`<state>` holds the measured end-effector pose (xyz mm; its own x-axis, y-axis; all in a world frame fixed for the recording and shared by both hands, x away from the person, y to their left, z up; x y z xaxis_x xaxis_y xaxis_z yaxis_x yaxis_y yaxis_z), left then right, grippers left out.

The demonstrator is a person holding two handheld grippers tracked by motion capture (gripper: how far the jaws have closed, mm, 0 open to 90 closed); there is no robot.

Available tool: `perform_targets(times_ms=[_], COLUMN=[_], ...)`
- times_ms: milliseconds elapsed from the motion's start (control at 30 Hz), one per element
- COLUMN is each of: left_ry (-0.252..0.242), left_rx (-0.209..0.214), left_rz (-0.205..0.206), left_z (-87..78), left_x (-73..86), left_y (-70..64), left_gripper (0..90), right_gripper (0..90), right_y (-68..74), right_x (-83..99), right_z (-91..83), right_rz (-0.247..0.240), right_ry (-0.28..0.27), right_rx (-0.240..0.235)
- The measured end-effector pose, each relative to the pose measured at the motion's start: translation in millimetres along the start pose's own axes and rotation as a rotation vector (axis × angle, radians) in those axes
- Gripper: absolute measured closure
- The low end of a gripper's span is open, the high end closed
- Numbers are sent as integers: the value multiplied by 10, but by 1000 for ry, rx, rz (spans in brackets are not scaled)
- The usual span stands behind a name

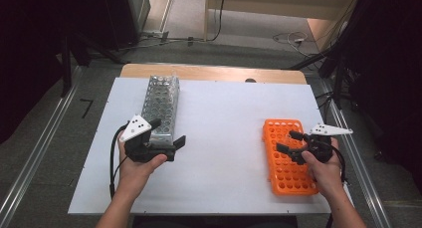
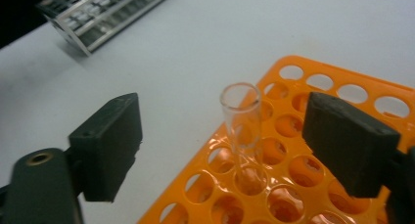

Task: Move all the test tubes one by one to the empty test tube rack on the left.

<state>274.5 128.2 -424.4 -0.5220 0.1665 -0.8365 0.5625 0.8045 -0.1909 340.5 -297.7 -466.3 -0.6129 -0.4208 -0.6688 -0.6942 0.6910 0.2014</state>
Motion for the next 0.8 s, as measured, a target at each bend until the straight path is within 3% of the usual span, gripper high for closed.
perform_targets(times_ms=[133, 233, 433, 800], left_ry=[-4, -10, 0, 14], left_rx=[2, 4, 12, 16], left_rz=[-2, -9, -15, -11], left_z=[-5, -19, 10, 57], left_x=[34, 58, 112, 137], left_y=[-30, -36, -65, -89], left_gripper=[0, 0, 0, 0], right_gripper=[283, 390, 560, 730], right_y=[-47, -67, -44, -27], right_x=[37, 72, 117, 129], right_z=[48, 73, 117, 128], right_rz=[41, 67, 45, 23], right_ry=[48, 76, 114, 123], right_rx=[56, 65, 101, 155])
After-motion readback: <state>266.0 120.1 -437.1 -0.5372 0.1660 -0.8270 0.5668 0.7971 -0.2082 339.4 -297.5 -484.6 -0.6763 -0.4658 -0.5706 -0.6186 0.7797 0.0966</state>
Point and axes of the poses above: each handheld gripper's, and its own axes: z roughly forward along the jaws, x roughly out of its underside, y roughly to its left, the point moved 4 cm from there along z, roughly forward along the jaws, and after that the axes turned 13 degrees about y, right-handed, at the moved point
